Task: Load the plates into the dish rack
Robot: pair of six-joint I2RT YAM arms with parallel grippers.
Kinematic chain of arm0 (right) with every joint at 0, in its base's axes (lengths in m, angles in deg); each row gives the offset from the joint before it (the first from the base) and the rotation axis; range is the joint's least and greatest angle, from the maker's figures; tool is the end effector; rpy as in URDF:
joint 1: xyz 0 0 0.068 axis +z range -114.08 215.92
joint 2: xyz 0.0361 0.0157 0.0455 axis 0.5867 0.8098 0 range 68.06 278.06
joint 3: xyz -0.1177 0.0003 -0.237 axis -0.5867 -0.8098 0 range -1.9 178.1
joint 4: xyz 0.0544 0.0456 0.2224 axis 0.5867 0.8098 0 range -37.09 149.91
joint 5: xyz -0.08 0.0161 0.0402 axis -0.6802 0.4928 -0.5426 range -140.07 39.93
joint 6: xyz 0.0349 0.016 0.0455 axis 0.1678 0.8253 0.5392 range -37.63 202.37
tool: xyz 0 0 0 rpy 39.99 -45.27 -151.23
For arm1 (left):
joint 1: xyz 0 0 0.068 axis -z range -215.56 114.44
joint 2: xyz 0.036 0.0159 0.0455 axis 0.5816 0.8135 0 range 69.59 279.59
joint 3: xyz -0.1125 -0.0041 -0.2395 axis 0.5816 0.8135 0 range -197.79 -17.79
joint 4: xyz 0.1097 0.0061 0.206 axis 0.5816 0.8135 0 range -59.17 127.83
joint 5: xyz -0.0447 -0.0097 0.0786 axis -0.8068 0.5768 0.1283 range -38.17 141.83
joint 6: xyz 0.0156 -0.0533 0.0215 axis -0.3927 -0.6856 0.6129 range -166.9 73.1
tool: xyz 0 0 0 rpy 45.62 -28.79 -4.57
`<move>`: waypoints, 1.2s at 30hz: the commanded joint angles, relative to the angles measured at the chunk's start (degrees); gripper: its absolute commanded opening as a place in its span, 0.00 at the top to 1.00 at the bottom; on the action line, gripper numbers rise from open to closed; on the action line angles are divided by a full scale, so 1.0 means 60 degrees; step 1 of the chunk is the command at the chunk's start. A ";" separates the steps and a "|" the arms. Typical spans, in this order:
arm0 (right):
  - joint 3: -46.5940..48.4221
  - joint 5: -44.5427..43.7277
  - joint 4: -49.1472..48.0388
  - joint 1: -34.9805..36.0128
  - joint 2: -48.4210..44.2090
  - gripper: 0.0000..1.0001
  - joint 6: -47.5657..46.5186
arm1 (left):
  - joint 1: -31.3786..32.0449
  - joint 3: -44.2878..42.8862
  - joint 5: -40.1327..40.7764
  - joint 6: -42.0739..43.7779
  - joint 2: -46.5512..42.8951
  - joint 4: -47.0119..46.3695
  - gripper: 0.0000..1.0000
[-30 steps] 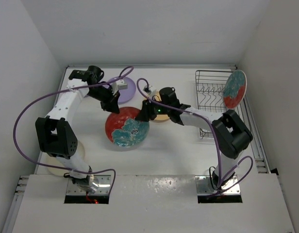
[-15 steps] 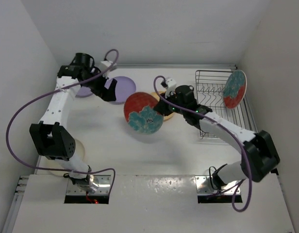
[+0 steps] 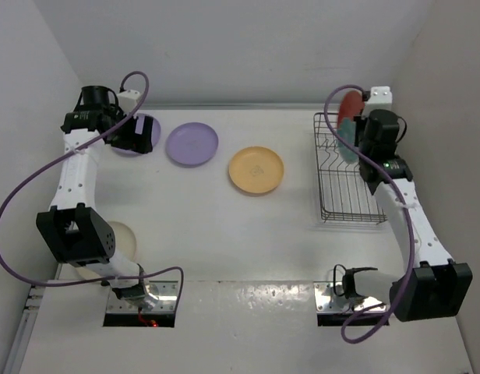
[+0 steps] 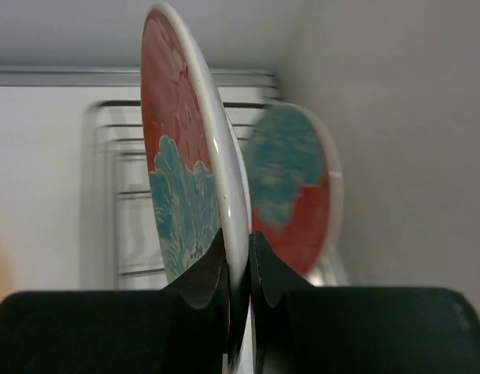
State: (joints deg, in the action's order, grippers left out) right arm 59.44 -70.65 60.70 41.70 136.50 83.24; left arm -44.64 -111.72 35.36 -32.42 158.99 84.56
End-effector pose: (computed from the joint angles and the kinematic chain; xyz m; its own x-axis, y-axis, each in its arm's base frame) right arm 0.2580 0.0107 0.3546 -0.2521 -0.0112 -0.9676 0.2477 0.9659 -0.0757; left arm 0.3007 0.0355 0.3582 -0.7159 0.1284 -0.6863 0.2175 0.9751 -0.0444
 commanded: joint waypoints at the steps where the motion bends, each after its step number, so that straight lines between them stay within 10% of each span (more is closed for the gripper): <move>1: 0.0573 -0.1624 -0.2294 -0.0874 -0.0202 1.00 -0.1505 | -0.0185 0.0317 0.0006 0.0003 -0.0355 -0.0079 0.00; 32: -0.0557 0.0427 -0.3233 -0.2619 0.2287 1.00 -0.0467 | -0.0566 0.0860 -0.0566 0.0019 -0.0532 -0.0167 0.00; 36: -0.0102 0.0644 -0.2559 -0.2633 0.2260 0.65 -0.0407 | -0.0566 0.0860 -0.0566 0.0105 -0.0531 -0.0167 0.00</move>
State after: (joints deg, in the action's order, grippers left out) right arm 53.91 -68.44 49.99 25.84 151.58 79.41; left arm -47.29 -105.95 33.19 -31.54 157.55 84.30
